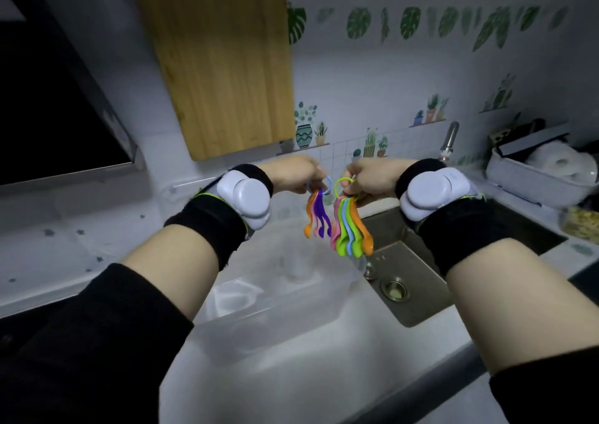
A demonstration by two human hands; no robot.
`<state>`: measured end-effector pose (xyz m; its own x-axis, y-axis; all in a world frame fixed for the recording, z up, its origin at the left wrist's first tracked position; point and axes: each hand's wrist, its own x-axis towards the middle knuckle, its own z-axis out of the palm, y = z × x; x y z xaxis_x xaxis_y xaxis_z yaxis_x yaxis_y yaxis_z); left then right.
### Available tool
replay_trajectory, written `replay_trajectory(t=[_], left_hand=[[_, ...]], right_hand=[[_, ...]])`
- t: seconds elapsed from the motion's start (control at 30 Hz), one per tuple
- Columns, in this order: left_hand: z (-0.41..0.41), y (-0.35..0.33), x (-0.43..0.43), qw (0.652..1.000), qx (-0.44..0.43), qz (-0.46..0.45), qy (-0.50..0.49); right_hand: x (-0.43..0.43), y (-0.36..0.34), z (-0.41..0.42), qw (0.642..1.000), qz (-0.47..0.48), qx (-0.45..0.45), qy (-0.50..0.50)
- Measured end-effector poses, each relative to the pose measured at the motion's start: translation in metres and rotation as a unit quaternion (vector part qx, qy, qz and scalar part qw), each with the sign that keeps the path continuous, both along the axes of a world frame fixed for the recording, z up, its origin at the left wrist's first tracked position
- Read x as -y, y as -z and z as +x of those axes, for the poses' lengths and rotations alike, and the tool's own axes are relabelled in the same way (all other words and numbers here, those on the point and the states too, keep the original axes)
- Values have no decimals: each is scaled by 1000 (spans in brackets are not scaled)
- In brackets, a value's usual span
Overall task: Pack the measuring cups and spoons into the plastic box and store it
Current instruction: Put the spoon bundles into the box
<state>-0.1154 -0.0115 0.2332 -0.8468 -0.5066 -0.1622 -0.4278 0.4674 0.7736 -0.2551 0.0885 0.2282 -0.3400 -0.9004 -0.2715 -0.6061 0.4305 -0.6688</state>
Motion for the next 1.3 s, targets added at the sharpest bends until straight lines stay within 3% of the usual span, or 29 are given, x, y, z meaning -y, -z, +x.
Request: replay_trajectory(t=[0.2,0.33,0.53,0.77,1.07,1.3], left_hand=[[23,15,29,993,-94,20,-73],[37,37,44,980,-164,50,-105],[63,83,74,971,-165,65,-159],[81,138,94,977,-71,42,-198],[85,198,114,977,88,59,-186],[79,236,114,967,199,67,-144]], right_hand=[[39,11,26,992,-62,99,41],[59,30,38,988,-99,104,64],[91,78,57,987,-81,130,54],[124,136,69,986,1,163,25],[155,203,68,989,104,73,-78],[165,238,69,979,165,57,-107]])
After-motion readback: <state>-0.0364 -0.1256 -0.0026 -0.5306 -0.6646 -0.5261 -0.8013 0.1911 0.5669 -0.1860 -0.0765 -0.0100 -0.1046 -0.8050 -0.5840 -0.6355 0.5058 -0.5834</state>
